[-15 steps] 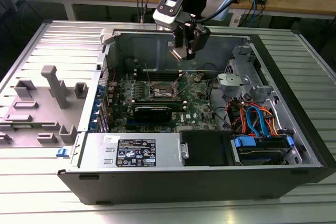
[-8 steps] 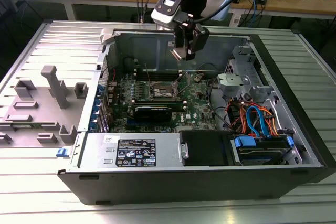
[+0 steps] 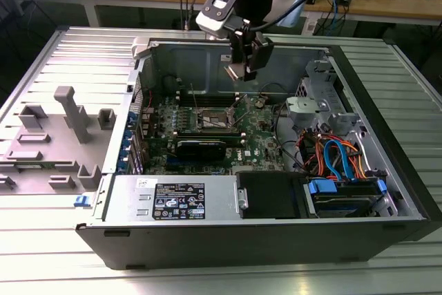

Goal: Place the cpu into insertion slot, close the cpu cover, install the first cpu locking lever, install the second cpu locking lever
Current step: 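Place the cpu into insertion slot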

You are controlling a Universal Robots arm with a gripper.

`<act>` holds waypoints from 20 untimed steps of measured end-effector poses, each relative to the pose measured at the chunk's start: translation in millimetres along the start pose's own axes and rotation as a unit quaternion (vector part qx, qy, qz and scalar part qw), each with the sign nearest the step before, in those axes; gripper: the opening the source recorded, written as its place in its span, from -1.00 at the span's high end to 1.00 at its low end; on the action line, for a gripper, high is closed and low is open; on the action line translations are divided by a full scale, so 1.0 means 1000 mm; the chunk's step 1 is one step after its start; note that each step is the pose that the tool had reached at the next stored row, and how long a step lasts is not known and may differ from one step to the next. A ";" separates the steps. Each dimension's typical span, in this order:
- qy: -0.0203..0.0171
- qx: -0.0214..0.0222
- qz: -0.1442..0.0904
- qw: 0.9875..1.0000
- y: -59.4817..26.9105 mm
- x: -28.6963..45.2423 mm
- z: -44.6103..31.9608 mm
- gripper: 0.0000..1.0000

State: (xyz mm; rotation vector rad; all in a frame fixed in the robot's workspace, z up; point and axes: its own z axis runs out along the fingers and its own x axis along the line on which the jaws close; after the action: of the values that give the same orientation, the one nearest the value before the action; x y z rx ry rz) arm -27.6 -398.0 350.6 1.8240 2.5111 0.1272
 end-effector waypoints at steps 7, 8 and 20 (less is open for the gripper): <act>-0.004 -0.001 0.041 0.999 -0.0001 0.0000 0.0009 -0.08; -0.004 -0.001 0.043 0.999 -0.0001 0.0000 0.0010 -0.08; -0.004 -0.001 0.044 0.999 -0.0001 0.0000 0.0010 -0.08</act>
State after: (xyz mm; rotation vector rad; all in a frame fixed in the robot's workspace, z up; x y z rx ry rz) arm -27.6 -398.0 349.6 1.9323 2.4246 0.1241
